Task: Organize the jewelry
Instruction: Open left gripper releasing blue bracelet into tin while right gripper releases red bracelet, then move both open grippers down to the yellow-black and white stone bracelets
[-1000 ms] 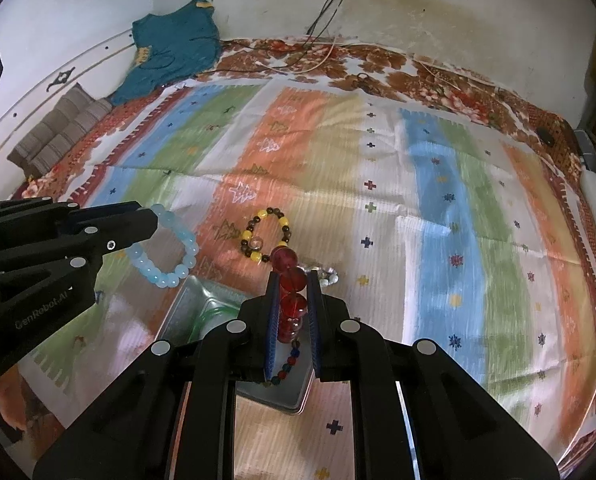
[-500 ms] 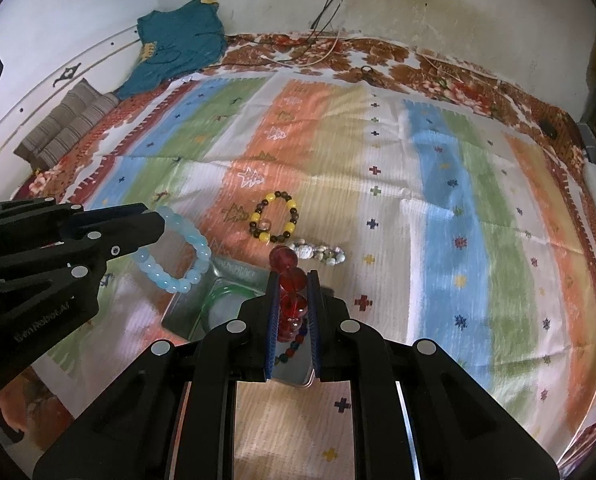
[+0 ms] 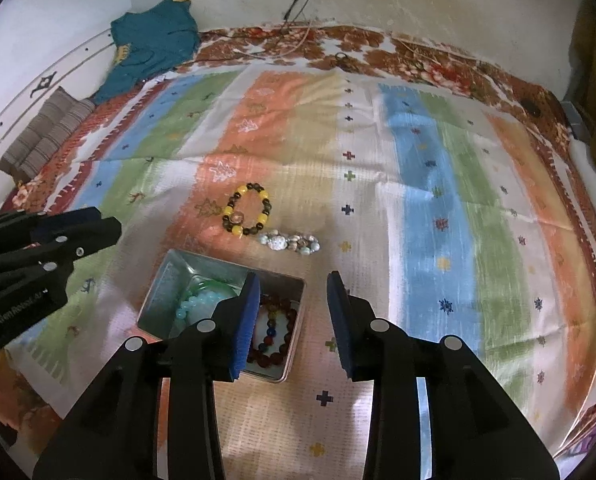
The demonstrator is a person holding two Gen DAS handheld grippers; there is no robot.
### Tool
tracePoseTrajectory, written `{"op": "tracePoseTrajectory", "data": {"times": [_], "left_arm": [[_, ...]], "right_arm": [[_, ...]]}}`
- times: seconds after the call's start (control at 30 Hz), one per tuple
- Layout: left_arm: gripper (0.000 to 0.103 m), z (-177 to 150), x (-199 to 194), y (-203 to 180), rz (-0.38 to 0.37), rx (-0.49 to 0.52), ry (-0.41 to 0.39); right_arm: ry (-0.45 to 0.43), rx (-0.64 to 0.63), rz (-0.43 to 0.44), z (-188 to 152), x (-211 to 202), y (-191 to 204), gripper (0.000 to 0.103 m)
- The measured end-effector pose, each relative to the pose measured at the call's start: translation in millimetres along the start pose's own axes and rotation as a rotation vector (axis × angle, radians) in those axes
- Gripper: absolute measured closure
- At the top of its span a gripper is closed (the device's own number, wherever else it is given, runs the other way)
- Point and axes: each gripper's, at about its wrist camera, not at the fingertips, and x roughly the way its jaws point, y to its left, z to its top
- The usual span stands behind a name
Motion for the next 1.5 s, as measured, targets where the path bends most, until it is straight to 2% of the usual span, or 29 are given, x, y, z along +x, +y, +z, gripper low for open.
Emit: {"op": "tracePoseTrajectory", "data": {"times": [0.17, 0.43, 0.67, 1.37, 1.5], "left_arm": [[0.059, 2, 2, 4, 0.008, -0.008, 0.002], [0.045, 4, 6, 8, 0.022, -0.018, 0.01], [0.043, 4, 9, 10, 0.029, -0.018, 0.012], [0.041, 5, 15, 18, 0.045, -0.027, 0.023], [0.039, 7, 20, 20, 0.05, -0.021, 0.029]], "right_arm": [[0.006, 0.018, 0.009, 1, 1, -4, 0.057], [0.024, 0.033, 0.014, 4, 7, -7, 0.05], [0.029, 0.037, 0.016, 4, 8, -8, 0.045], [0.038, 0.047, 0.021, 11, 16, -11, 0.045], [0.046, 0.046, 0.022, 17, 21, -11, 0.041]]}}
